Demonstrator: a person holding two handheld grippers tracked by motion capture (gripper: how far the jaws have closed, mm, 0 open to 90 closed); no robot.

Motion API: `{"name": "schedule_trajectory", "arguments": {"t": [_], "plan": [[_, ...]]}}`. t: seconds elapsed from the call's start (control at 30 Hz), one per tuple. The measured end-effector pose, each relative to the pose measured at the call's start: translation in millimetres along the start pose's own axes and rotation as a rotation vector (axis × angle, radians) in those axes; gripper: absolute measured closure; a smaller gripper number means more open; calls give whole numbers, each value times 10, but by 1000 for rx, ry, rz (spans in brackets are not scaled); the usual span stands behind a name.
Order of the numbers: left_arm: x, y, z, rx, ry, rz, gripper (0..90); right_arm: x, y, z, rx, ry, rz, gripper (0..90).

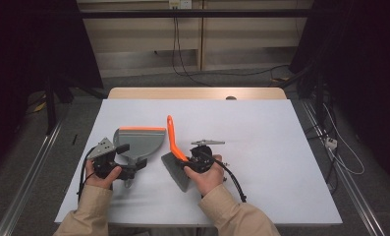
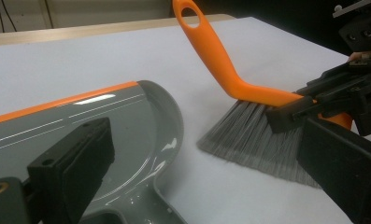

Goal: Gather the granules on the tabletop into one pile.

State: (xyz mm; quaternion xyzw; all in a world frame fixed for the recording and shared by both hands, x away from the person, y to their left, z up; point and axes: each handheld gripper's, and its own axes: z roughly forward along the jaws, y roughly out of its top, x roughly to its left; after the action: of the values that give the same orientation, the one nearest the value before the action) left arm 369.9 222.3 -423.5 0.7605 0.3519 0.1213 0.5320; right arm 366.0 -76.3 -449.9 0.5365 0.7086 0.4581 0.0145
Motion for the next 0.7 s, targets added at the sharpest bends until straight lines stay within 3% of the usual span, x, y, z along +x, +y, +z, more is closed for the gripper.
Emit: {"name": "schedule_trajectory", "arguments": {"t": [0.7], "plan": [[-5,1,3,4,-1,6,39,-222,-54,-220,-32,-47,49,705]]}}
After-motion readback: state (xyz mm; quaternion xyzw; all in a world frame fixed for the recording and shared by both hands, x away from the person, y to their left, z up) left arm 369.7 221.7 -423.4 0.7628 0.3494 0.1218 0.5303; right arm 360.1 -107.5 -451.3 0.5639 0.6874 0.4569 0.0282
